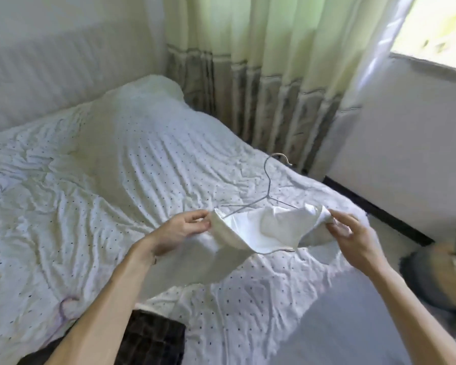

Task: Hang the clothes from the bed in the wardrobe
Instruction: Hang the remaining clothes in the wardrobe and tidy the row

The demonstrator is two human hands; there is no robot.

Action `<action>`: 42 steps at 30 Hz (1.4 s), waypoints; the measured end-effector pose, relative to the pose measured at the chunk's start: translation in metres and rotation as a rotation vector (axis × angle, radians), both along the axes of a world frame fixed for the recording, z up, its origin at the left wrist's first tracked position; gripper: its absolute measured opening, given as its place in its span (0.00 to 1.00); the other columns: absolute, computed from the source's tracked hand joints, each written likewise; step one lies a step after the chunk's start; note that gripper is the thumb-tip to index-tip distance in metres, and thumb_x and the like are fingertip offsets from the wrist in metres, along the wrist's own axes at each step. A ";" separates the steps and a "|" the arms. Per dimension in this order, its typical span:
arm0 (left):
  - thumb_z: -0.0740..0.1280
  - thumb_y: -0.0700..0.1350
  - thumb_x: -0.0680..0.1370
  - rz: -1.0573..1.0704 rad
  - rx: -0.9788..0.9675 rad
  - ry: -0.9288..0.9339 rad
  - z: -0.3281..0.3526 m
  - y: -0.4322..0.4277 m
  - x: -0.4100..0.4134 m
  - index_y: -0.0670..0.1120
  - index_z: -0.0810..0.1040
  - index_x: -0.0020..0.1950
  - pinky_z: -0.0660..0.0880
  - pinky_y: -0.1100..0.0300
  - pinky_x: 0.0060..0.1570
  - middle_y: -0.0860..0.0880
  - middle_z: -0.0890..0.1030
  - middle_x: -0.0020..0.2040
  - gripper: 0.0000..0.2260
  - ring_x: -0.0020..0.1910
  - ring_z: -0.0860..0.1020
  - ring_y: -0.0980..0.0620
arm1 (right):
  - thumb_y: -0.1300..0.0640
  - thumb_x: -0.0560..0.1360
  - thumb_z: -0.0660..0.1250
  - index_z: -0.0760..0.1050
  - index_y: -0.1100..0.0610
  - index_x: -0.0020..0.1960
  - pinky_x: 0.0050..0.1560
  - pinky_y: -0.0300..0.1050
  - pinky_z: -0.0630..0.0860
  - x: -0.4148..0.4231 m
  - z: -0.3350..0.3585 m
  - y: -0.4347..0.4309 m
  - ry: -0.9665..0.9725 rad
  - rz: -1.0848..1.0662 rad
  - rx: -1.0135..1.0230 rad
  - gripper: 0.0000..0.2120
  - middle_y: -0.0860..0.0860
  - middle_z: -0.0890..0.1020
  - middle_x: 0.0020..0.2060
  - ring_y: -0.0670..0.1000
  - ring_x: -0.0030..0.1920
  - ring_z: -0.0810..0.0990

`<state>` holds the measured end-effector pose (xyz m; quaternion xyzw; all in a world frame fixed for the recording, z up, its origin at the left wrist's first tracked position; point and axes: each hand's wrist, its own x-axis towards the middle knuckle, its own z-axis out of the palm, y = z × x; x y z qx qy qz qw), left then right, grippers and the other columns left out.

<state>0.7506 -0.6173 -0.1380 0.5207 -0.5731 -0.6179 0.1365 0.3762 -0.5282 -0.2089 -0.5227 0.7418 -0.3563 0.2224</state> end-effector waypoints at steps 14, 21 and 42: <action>0.71 0.50 0.75 -0.498 0.202 0.047 -0.011 0.066 -0.393 0.46 0.85 0.56 0.76 0.52 0.62 0.48 0.85 0.56 0.13 0.56 0.82 0.47 | 0.36 0.81 0.56 0.81 0.42 0.57 0.46 0.56 0.78 -0.271 -0.033 0.258 0.201 -0.593 -0.030 0.18 0.48 0.80 0.45 0.54 0.47 0.77; 0.67 0.47 0.79 -0.960 0.279 0.039 -0.013 0.126 -0.525 0.48 0.85 0.58 0.78 0.53 0.56 0.44 0.85 0.54 0.11 0.53 0.83 0.47 | 0.39 0.80 0.54 0.83 0.47 0.56 0.53 0.48 0.68 -0.288 -0.043 0.371 0.247 -0.927 0.007 0.21 0.39 0.83 0.45 0.49 0.47 0.79; 0.65 0.45 0.82 -1.992 0.115 0.095 -0.022 0.471 -0.720 0.45 0.84 0.51 0.77 0.52 0.52 0.44 0.84 0.45 0.09 0.45 0.80 0.48 | 0.47 0.78 0.61 0.78 0.52 0.65 0.64 0.45 0.67 -0.196 0.117 0.660 0.679 -2.205 0.199 0.18 0.52 0.78 0.64 0.56 0.64 0.74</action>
